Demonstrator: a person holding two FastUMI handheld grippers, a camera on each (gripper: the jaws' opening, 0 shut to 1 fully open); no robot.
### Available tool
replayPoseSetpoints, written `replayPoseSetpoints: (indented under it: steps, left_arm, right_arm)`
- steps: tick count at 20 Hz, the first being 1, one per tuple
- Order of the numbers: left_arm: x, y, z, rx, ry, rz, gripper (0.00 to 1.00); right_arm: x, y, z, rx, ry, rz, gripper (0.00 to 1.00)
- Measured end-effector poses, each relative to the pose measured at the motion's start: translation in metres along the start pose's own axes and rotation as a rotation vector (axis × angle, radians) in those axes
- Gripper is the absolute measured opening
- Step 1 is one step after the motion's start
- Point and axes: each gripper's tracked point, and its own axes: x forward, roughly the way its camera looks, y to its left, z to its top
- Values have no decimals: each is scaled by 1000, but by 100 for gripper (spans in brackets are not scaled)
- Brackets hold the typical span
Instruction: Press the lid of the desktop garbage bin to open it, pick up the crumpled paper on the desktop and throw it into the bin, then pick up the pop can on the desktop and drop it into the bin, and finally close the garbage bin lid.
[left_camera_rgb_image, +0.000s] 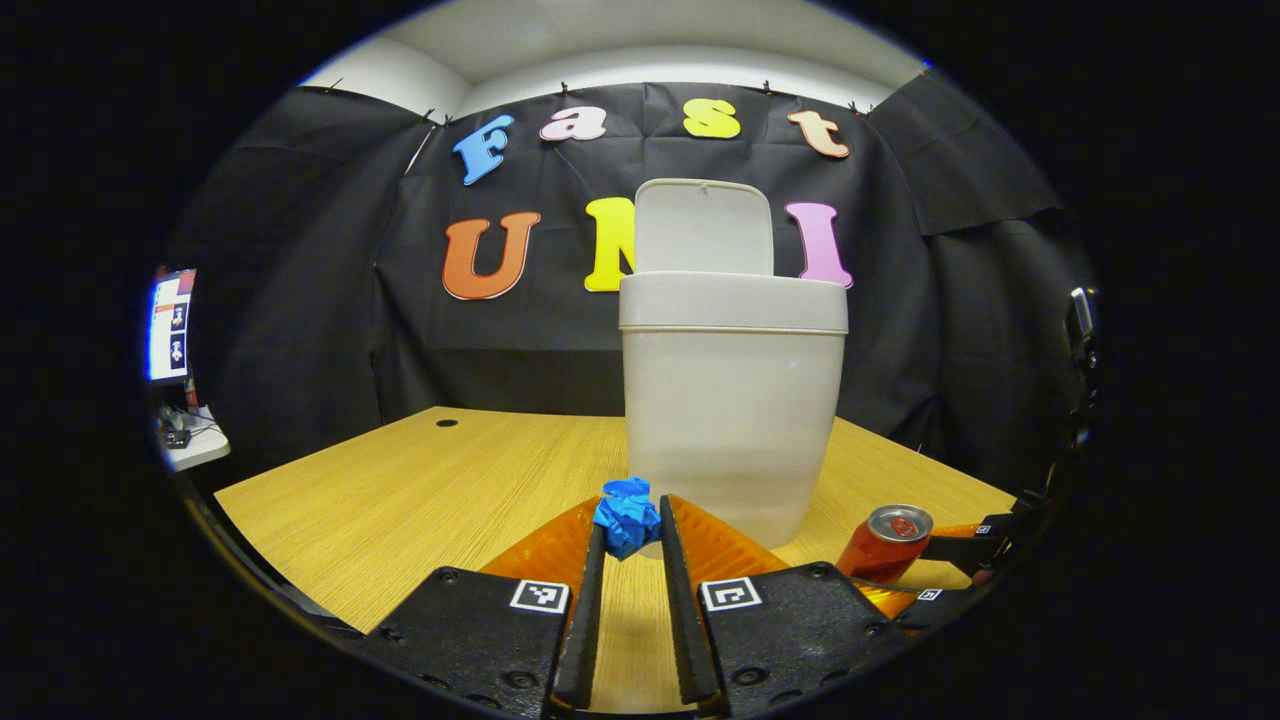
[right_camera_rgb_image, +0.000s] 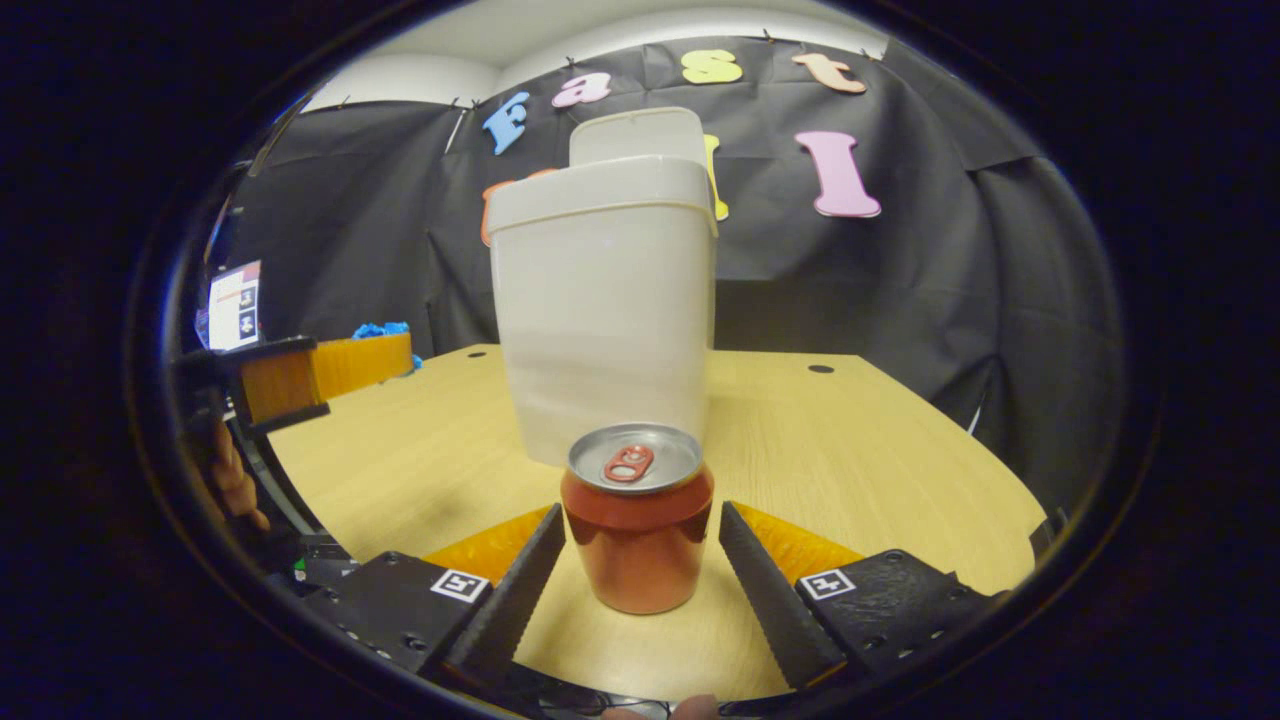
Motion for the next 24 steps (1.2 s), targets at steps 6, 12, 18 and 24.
replayPoseSetpoints:
  steps: [6, 12, 18, 24]
  left_arm:
    - [2, 1, 33, -11, -66, -1, 34]
    - [6, 7, 75, 22, -159, 11, 34]
    - [15, 8, 101, 7, -196, 16, 34]
    - [22, 8, 154, 39, -295, 13, 33]
  right_arm:
    - [9, -2, -16, 30, 62, 5, 96]
    - [15, 1, -25, 66, 106, 26, 93]
    - [16, 5, -25, 65, 120, 37, 87]
    - [-2, 5, 11, 51, 23, 69, 80]
